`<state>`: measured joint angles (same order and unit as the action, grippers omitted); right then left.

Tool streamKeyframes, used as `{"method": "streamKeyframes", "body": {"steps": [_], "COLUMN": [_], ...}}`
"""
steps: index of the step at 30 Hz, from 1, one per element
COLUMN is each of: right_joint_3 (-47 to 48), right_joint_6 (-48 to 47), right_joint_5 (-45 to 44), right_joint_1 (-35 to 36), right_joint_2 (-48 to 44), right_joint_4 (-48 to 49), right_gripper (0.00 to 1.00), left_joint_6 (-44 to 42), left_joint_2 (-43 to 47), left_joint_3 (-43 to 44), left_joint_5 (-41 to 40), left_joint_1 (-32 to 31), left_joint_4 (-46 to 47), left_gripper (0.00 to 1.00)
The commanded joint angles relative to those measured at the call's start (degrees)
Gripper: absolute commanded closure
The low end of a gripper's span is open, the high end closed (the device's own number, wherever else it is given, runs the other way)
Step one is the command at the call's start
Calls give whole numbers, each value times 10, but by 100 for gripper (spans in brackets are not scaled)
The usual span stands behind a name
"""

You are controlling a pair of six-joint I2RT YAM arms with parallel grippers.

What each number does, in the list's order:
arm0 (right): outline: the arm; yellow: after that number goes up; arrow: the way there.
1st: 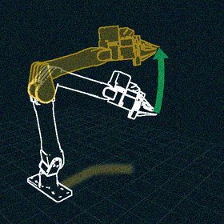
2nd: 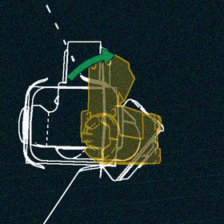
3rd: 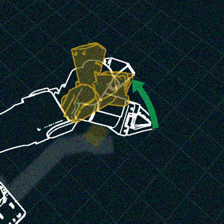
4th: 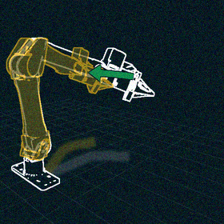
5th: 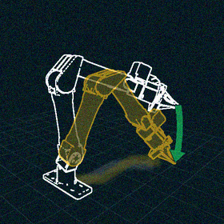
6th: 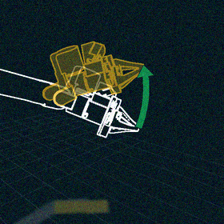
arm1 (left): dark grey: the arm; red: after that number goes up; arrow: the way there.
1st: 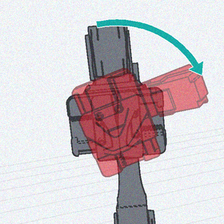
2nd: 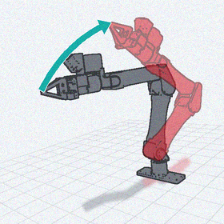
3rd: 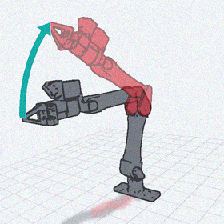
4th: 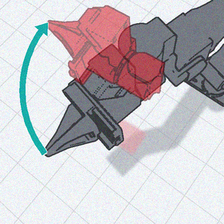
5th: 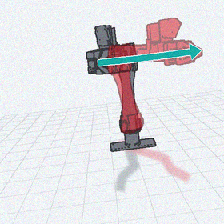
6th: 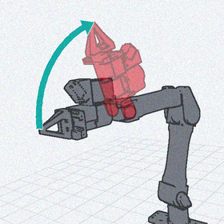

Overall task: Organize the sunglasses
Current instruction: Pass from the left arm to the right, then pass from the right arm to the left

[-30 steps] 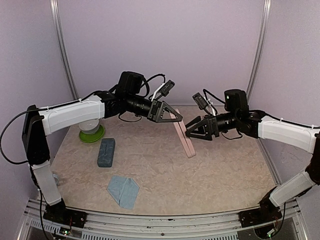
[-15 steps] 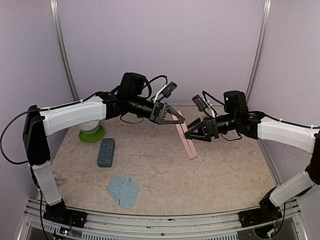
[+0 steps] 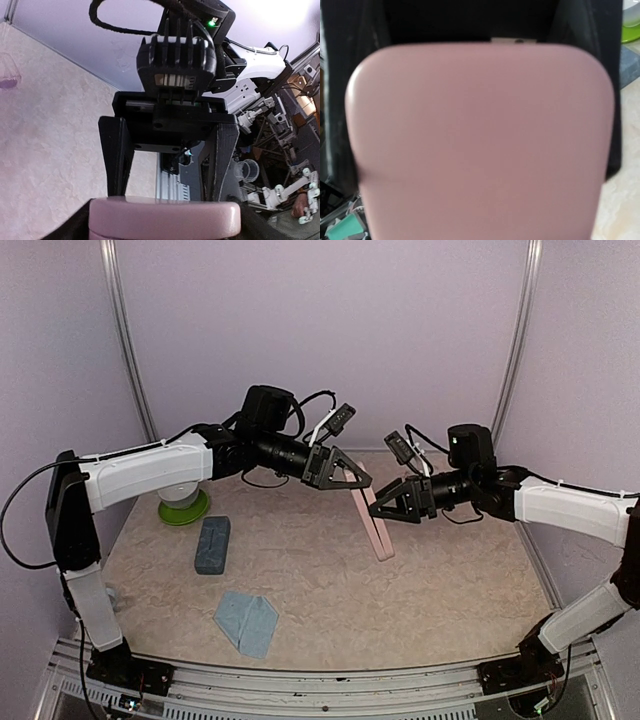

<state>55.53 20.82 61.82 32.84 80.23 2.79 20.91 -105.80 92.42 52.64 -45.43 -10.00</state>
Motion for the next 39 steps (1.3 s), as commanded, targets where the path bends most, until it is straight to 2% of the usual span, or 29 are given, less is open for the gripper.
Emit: {"method": "streamKeyframes", "body": {"steps": [1, 5, 7, 8, 10, 13, 15, 17, 22, 26, 34, 39], "right_joint_3": [-4, -3, -5, -9, -16, -38, -49, -54, -65, -81, -91, -81], "right_joint_6": [16, 20, 19, 20, 25, 43, 51, 73, 91, 118, 169, 172], "right_joint_5": [12, -17, -55, -73, -110, -145, -162, -175, -183, -177, -130, -112], "right_joint_1": [6, 6, 6, 6, 6, 6, 6, 6, 6, 6, 8, 13], "right_joint_2": [-24, -40, -52, -60, -74, -93, -101, -105, -109, -111, -101, -94], "right_joint_4": [33, 38, 39, 41, 49, 83, 107, 120, 169, 234, 324, 327], "right_gripper": [37, 37, 37, 39, 40, 42, 44, 44, 44, 44, 44, 44], "left_joint_6": [12, 41, 11, -21, -35, 21, 52, 58, 28, 7, 5, 25], "left_joint_2": [40, 79, 108, 124, 159, 195, 201, 204, 229, 205, 136, 104], "left_joint_3": [-4, -41, -41, -45, -71, -136, -184, -208, -262, -247, -187, -156], "left_joint_5": [-38, -108, -157, -221, -295, -351, -269, -229, -148, -87, -59, -64], "left_joint_1": [0, 16, 10, 0, -11, 10, 53, 73, 45, 24, 0, -5], "left_joint_4": [52, 81, 64, 55, 78, 122, 175, 202, 297, 303, 310, 317], "left_gripper": [2, 1, 1, 1, 1, 1, 1, 1, 1, 2, 1, 1]}}
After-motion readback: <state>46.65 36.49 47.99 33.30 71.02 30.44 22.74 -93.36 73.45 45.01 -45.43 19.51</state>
